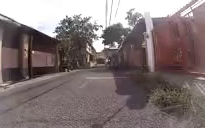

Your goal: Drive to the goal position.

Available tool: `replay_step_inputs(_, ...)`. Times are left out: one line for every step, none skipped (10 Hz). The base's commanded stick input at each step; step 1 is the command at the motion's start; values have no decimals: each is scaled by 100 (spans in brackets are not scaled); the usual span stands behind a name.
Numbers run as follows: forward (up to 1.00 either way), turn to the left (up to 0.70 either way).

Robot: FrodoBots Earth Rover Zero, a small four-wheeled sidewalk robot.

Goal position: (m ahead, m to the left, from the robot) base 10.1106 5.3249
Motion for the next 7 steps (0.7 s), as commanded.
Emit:
replay_step_inputs(0, 70)
replay_step_inputs(0, 70)
replay_step_inputs(0, 24)
replay_step_inputs(0, 2)
replay_step_inputs(0, 0)
replay_step_inputs(0, 0)
replay_step_inputs(28, 0)
